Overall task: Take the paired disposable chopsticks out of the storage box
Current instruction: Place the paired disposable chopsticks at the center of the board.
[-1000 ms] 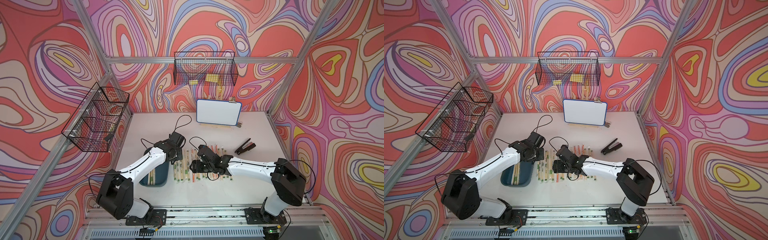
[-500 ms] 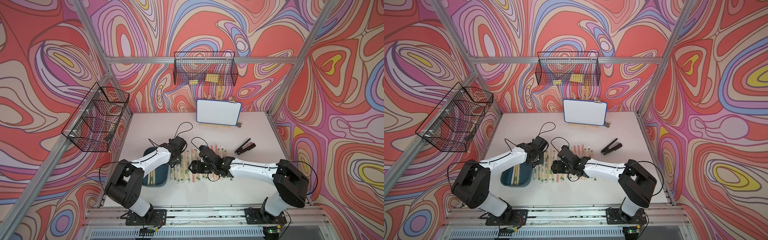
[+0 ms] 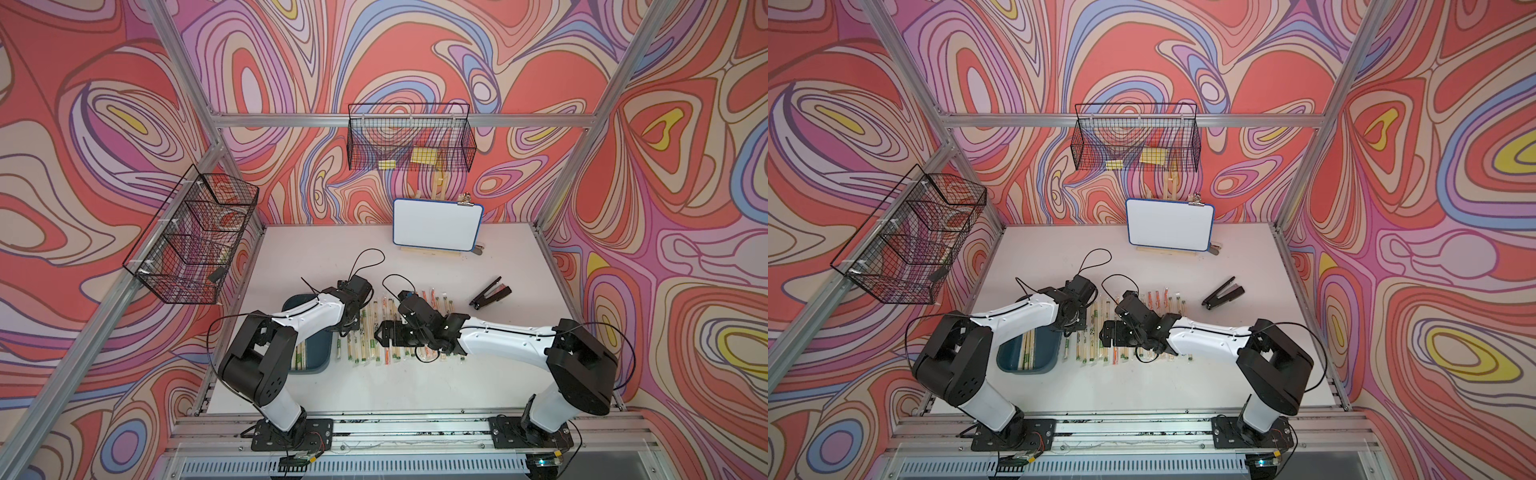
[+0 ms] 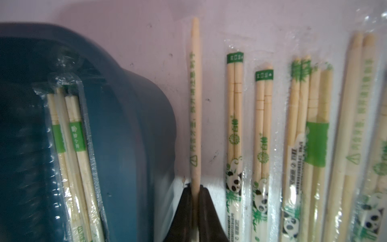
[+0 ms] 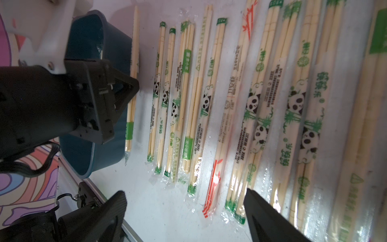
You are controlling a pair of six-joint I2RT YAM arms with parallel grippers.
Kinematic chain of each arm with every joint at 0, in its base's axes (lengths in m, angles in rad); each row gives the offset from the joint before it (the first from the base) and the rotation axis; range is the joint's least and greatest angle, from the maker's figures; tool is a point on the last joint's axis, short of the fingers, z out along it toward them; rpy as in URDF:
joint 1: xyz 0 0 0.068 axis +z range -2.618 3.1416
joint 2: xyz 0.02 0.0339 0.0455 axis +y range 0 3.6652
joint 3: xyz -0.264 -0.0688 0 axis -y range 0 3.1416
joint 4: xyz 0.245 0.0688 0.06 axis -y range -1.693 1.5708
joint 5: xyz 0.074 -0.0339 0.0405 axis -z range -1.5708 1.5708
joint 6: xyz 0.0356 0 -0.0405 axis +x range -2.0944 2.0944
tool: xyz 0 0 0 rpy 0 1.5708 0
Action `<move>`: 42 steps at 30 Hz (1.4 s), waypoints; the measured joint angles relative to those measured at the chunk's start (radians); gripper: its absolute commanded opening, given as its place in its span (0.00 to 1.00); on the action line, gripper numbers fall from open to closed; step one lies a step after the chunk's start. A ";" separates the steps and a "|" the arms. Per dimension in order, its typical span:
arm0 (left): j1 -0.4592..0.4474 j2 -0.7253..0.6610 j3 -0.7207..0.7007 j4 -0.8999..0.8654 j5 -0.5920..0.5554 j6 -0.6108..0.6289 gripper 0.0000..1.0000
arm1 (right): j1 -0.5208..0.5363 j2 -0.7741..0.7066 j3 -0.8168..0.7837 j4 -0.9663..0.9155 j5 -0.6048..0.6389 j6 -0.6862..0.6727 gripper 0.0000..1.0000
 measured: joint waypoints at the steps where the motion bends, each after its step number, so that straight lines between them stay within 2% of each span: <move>1: 0.000 0.005 0.000 0.003 0.003 0.000 0.02 | 0.000 0.000 0.000 0.000 0.000 0.000 0.93; 3: 0.000 0.013 0.000 0.008 0.011 0.000 0.12 | 0.000 0.000 0.000 0.000 0.000 0.000 0.93; 4: 0.000 0.016 0.000 0.009 0.013 0.000 0.20 | 0.000 0.000 0.000 -0.001 0.000 0.000 0.92; 11: 0.000 0.014 0.002 0.009 0.027 0.000 0.40 | 0.000 0.000 0.000 -0.003 0.000 -0.001 0.92; 19: 0.004 -0.113 0.016 0.000 0.027 -0.010 0.43 | 0.000 0.000 0.000 -0.003 -0.001 -0.001 0.91; 23: 0.040 -0.194 0.018 -0.013 0.027 -0.033 0.43 | 0.000 0.000 0.000 -0.003 -0.001 -0.001 0.90; 32: 0.277 -0.388 -0.080 -0.041 0.042 -0.079 0.41 | 0.000 0.000 0.000 -0.002 -0.008 -0.002 0.90; 37: 0.365 -0.392 -0.143 -0.053 0.058 -0.079 0.40 | 0.000 0.000 0.000 0.000 -0.013 -0.005 0.89; 42: 0.412 -0.359 -0.161 -0.053 0.087 -0.087 0.39 | 0.000 0.000 0.001 0.003 -0.017 -0.012 0.89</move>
